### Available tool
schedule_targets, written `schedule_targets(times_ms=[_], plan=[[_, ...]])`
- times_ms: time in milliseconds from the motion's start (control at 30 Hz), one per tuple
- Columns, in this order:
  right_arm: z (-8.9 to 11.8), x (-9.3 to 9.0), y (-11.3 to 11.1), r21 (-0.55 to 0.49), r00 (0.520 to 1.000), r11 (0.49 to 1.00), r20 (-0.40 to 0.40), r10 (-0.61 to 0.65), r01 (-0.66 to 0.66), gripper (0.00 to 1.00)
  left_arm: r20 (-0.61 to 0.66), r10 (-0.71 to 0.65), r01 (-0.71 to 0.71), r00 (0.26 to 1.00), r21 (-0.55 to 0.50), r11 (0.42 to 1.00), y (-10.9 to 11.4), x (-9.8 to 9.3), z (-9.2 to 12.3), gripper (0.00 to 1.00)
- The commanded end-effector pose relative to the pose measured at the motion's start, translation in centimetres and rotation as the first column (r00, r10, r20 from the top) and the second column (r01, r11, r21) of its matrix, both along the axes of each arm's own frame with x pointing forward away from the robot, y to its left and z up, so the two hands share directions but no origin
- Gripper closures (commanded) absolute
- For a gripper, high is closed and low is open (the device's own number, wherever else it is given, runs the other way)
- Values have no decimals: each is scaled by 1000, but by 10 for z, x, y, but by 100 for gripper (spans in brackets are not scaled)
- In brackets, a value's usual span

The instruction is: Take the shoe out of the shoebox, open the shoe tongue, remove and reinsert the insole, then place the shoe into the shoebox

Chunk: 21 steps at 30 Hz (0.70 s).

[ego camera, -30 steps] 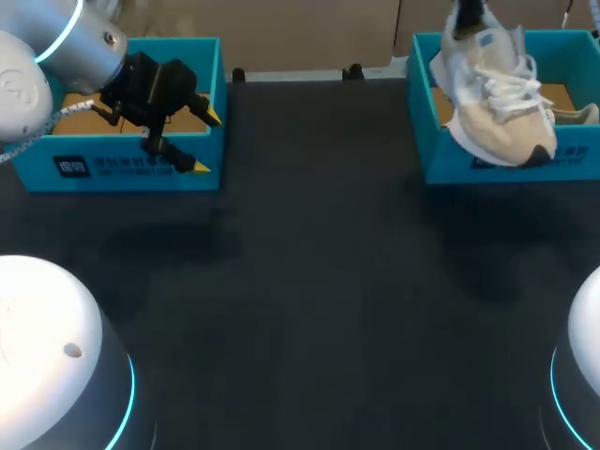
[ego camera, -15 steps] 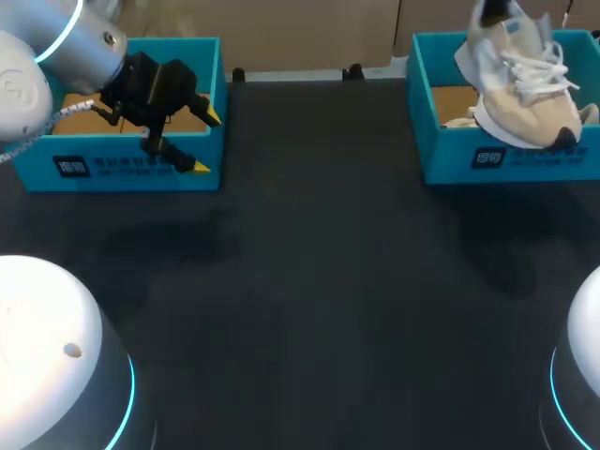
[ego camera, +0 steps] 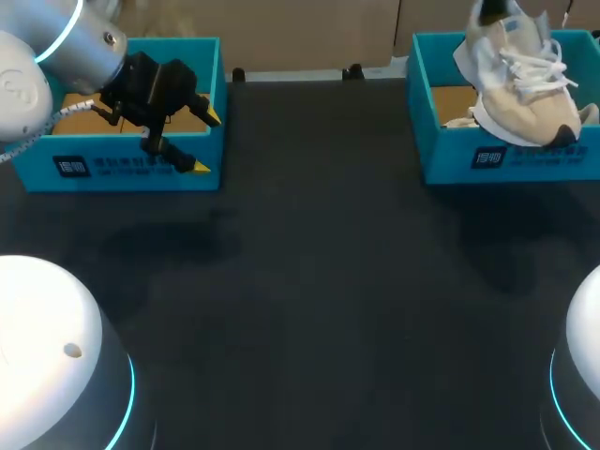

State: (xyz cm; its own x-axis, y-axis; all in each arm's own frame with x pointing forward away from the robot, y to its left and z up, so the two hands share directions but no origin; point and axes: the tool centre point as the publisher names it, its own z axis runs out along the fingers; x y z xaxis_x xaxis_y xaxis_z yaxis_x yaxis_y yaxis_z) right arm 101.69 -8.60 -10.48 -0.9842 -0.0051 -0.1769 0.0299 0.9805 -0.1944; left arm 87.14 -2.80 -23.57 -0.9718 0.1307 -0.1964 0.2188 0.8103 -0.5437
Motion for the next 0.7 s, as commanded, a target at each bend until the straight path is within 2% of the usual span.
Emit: schedule_targets(times_ms=[33,267,467,700], plan=[[2,1,0,-1,1000,1000,-3,0,0,100,0,0,0,1000,2,1000,0,0,0,0],[-10,13,-14,4,1000,1000,8,-6,6,100,0,0,0,1000,2,1000,0,0,0,0],[-15,32,-29,14,999,1000,23,24,-24,100,0,0,0,1000,2,1000,0,0,0,0],[-24,55,-59,8,999,999,28,44,-45,100,0,0,0,1000,2,1000,0,0,0,0]])
